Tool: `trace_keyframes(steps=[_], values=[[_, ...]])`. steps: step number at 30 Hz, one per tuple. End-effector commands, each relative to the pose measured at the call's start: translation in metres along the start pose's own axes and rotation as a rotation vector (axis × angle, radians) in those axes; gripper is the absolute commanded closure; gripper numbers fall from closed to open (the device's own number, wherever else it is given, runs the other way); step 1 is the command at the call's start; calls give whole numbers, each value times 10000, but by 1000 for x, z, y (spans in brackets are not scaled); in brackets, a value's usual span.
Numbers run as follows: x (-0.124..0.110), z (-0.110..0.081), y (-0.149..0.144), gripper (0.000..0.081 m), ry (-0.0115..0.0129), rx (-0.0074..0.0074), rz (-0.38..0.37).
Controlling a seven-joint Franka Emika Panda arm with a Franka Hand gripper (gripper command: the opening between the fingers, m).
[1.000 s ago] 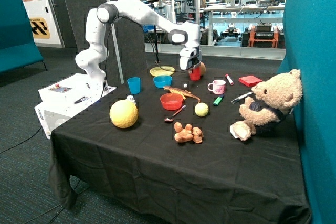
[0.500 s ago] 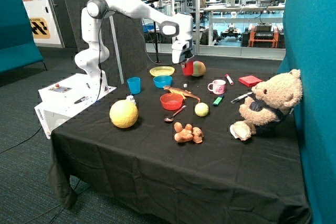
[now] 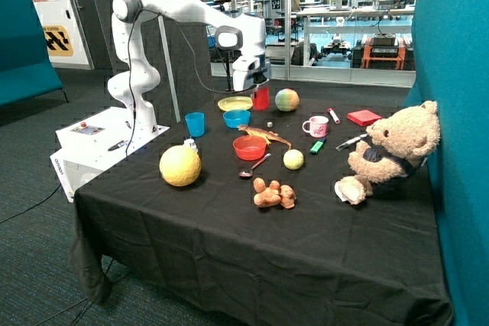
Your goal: Match the cups with the appropriate bowls
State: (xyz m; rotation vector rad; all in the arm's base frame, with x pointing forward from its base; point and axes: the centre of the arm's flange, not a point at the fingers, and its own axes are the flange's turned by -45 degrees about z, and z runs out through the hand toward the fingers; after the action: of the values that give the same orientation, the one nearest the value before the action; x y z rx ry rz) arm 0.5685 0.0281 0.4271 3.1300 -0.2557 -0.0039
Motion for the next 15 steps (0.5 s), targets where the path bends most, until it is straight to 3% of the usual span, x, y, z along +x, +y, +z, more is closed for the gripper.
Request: trace_keyframes(steps=[1, 15], values=[[0, 2, 51, 808, 24, 14, 212], [0, 10, 112, 808, 24, 15, 527]])
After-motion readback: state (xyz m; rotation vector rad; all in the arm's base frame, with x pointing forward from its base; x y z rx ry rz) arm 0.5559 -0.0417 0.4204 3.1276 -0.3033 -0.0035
